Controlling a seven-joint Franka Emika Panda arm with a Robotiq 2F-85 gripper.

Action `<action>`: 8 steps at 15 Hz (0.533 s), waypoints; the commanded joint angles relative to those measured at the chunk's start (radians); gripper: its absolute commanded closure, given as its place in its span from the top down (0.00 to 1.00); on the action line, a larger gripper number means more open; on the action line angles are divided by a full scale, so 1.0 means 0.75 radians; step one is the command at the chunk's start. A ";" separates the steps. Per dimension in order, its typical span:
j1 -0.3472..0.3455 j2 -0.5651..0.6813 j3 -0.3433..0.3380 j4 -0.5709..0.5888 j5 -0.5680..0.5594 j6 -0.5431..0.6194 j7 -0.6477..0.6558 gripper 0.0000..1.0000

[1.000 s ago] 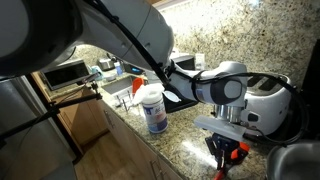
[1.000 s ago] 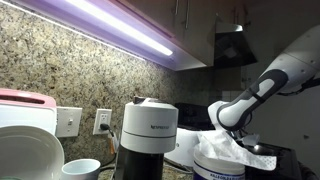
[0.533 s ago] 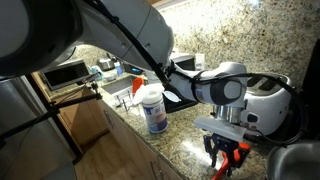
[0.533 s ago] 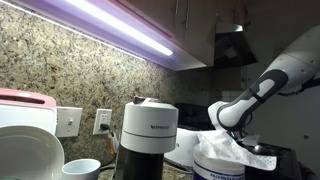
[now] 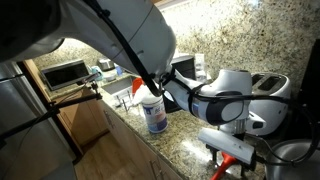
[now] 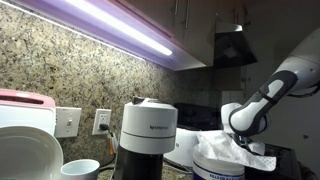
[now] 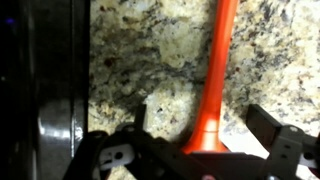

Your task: Pick up the orange spoon and place it on the pan

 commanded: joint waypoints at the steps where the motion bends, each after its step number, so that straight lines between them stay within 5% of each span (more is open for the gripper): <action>1: -0.065 -0.088 0.067 -0.151 0.074 0.164 -0.074 1.00; 8: 0.002 -0.178 0.025 -0.263 0.043 0.097 0.009 1.00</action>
